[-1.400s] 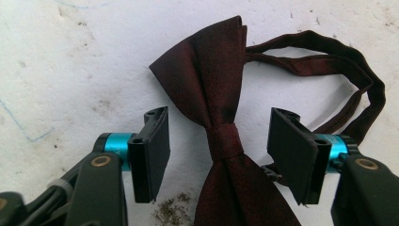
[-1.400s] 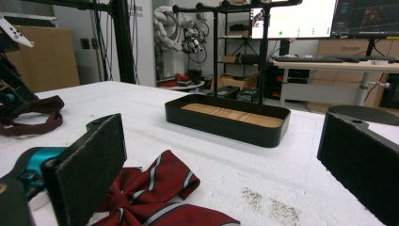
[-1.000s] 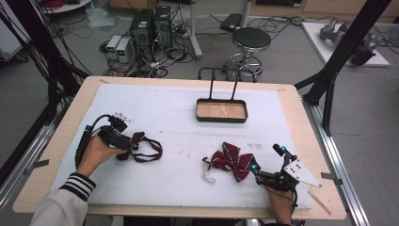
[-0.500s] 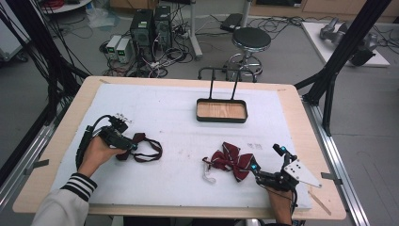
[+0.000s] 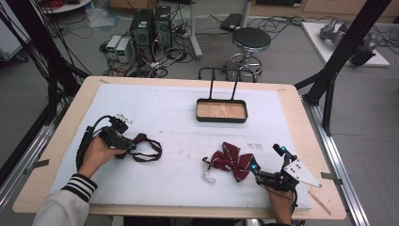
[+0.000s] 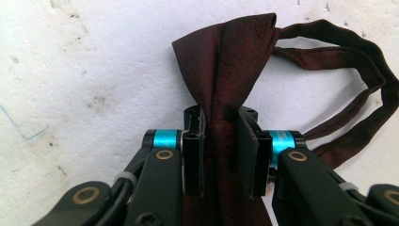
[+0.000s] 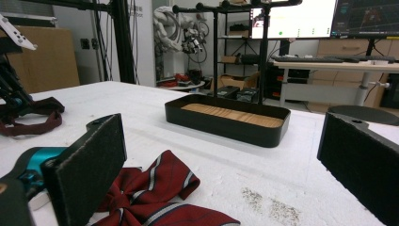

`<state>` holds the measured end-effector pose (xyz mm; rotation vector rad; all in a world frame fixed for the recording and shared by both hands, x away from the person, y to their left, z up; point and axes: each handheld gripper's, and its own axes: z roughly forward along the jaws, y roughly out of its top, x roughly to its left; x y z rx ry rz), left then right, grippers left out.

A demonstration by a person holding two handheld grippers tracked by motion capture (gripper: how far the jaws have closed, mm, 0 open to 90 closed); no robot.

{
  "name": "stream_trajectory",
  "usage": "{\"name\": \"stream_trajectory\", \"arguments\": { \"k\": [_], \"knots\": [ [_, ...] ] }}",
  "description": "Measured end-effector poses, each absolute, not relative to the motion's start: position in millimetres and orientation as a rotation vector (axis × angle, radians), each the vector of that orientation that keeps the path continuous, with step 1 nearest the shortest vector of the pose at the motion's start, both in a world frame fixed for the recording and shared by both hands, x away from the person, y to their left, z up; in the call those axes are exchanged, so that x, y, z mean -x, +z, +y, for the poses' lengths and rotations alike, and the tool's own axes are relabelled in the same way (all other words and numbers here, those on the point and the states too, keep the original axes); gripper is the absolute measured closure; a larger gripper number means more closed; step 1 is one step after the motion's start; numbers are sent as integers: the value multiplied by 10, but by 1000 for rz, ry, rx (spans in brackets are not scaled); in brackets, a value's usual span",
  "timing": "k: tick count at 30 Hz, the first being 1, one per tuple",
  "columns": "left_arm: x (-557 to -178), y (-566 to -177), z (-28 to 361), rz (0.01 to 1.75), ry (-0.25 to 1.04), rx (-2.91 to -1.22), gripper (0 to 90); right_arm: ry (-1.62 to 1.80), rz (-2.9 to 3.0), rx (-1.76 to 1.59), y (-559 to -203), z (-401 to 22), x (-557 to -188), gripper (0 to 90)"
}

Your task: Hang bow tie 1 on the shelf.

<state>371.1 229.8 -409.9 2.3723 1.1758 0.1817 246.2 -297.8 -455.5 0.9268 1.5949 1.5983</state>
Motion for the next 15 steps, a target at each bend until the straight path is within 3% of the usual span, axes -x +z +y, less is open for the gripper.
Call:
{"name": "stream_trajectory", "arguments": {
  "k": [15],
  "knots": [
    [-3681,-4057,2323,1124,243,-2325,745,1600,1593,-926,-4556,-2977,-2462,7]
  ]
}}
